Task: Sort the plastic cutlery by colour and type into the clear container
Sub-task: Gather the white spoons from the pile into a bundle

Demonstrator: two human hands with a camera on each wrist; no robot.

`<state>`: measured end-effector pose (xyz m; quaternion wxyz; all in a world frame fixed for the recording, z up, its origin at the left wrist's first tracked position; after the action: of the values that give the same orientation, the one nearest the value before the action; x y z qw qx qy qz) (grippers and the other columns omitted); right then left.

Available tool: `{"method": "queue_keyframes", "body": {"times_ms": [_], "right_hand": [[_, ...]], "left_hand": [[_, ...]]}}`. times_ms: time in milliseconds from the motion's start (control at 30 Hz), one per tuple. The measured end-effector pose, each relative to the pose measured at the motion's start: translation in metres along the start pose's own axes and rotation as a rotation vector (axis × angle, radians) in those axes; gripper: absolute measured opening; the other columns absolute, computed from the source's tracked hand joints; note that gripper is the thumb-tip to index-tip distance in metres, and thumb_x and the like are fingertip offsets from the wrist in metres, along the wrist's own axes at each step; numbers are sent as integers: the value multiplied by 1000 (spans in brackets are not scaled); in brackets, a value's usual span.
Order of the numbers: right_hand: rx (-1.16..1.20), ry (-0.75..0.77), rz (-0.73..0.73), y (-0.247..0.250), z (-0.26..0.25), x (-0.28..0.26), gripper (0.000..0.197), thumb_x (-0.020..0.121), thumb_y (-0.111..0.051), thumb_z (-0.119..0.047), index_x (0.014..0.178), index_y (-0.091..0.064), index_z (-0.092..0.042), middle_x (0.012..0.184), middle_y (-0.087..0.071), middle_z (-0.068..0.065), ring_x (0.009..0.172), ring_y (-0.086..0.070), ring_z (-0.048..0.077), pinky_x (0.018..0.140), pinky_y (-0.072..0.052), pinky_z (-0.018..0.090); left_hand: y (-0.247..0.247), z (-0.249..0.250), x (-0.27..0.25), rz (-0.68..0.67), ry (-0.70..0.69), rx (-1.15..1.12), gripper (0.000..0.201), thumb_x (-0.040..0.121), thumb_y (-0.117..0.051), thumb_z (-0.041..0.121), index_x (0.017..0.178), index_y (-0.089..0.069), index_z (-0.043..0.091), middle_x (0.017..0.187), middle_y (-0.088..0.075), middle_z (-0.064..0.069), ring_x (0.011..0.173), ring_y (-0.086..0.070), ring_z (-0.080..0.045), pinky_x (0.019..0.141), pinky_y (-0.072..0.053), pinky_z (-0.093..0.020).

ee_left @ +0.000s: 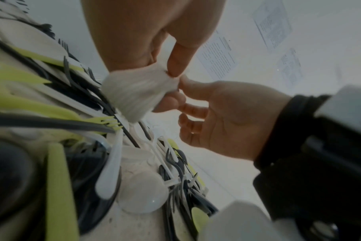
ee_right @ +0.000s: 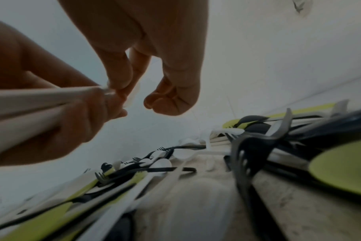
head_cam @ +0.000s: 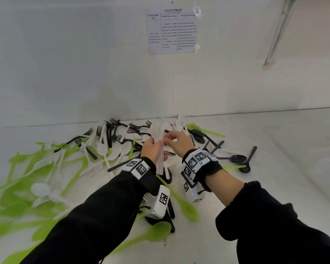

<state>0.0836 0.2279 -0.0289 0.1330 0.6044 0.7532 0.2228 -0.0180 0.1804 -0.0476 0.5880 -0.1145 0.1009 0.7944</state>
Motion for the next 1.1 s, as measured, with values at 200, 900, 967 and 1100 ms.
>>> {"method": "queue_keyframes", "body": {"times_ms": [200,900,967,1100], "right_hand": [[108,-92,-34,-4,6,-8,12,88,-57,-16,99,-60,-13,86,-62,1,72,-58,15,77,-53,32],[-788,-170,-392,-24,50,-21,31,88,-58,-18,119,-60,-20,125,-58,5,116,-54,24,98,-45,34],[-786,-155,-320,-16,45,-19,33,93,-47,-20,125,-55,-21,128,-56,6,119,-51,25,99,-42,36],[-319,-188,-197,2,38,-12,35,93,-47,-22,127,-47,-13,113,-58,11,102,-58,26,82,-47,32]], "left_hand": [[2,-5,2,14,-34,120,28,94,-44,8,121,-51,3,97,-64,-16,66,-64,-19,52,-50,-28],[16,-9,-5,152,-35,84,22,87,-47,3,107,-57,2,78,-55,-10,57,-52,-17,48,-44,-25],[18,-10,-5,158,-38,86,25,87,-48,3,110,-57,0,79,-55,-11,56,-52,-17,49,-44,-27],[21,-8,-6,168,-72,118,28,87,-48,8,113,-57,2,85,-57,-10,56,-52,-16,50,-43,-27]]}}
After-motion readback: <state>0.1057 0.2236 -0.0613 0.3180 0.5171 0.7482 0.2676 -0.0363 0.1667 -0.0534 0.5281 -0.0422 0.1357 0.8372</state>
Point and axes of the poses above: each hand's wrist, its own x-axis towards the middle knuckle, its own y-axis out of the back of the hand, z = x × y, the point moved 9 cm from there along x, towards the middle knuckle
